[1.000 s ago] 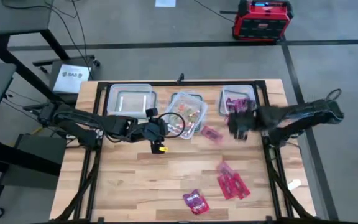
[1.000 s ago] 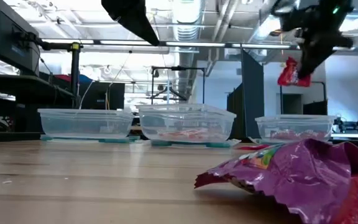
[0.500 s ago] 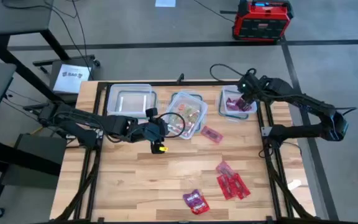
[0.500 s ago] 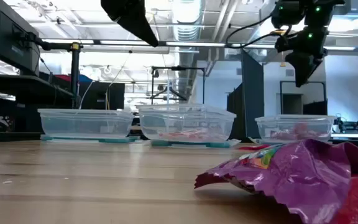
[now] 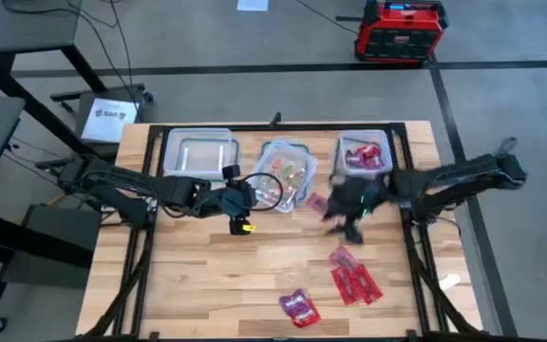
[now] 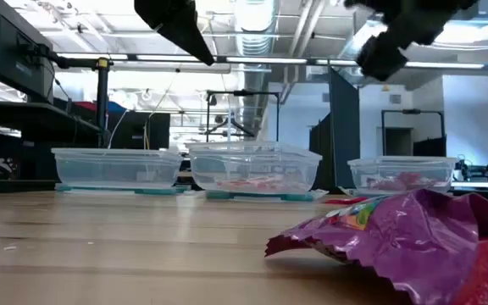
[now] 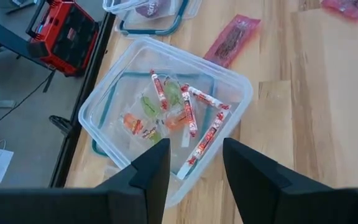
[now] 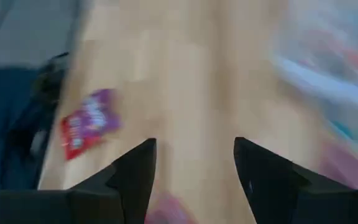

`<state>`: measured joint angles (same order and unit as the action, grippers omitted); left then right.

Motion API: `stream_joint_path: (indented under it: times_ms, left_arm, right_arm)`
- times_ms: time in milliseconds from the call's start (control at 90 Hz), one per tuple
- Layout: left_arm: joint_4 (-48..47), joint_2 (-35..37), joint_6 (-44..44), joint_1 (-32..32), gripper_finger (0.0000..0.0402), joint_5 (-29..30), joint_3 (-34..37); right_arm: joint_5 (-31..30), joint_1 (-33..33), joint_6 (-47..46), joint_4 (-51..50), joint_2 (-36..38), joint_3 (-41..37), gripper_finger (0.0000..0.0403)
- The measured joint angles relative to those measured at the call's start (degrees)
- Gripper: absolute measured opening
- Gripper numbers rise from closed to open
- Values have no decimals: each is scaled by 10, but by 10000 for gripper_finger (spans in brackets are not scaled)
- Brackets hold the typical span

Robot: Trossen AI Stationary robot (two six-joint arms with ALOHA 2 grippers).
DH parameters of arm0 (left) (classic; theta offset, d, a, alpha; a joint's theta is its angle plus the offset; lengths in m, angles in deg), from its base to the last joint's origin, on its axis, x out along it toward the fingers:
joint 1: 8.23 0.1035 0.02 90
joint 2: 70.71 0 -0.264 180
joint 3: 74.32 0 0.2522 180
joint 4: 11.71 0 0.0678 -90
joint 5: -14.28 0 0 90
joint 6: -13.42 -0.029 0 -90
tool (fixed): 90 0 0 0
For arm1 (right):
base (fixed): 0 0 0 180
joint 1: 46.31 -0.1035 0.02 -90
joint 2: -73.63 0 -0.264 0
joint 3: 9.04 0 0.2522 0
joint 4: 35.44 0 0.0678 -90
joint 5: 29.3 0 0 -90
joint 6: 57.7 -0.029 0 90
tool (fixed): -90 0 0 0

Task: Sort candy
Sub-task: Put the violet candy into the right transparent bin

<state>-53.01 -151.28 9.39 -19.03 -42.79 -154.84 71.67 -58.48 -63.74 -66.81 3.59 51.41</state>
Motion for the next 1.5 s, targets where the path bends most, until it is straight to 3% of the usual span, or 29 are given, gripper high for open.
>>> stream_joint_path:
  times_ms: [200, 400, 522, 678, 811, 1122, 1300, 1411, 1500]
  left_arm:
    - [0, 0, 1, 0, 134, 0, 0]
    - [0, 0, 4, 0, 133, 0, 0]
    - [0, 0, 4, 0, 134, 0, 0]
    - [-1, 0, 6, 0, 134, 0, 0]
    - [-3, 0, 6, -2, 133, 0, 0]
    - [-6, 0, 17, -2, 134, 0, 0]
    - [-8, 0, 17, -2, 134, 0, 0]
    - [-8, 0, 17, -2, 134, 0, 0]
    - [-6, 0, 17, -2, 134, 0, 0]
  right_arm:
    - [-73, -115, 94, 116, -165, 6, 190]
    - [-87, -137, 83, 135, -296, 96, 185]
    - [-69, -137, 78, 134, -350, 162, 184]
    - [5, -131, 67, 117, -409, 213, 184]
    - [86, -116, 1, 120, -440, 223, 184]
    - [97, -98, 35, 67, -448, 225, 163]
    - [108, -119, 63, 61, -452, 225, 140]
    - [121, -116, 64, 80, -466, 226, 111]
    - [136, -108, 58, 80, -471, 226, 62]
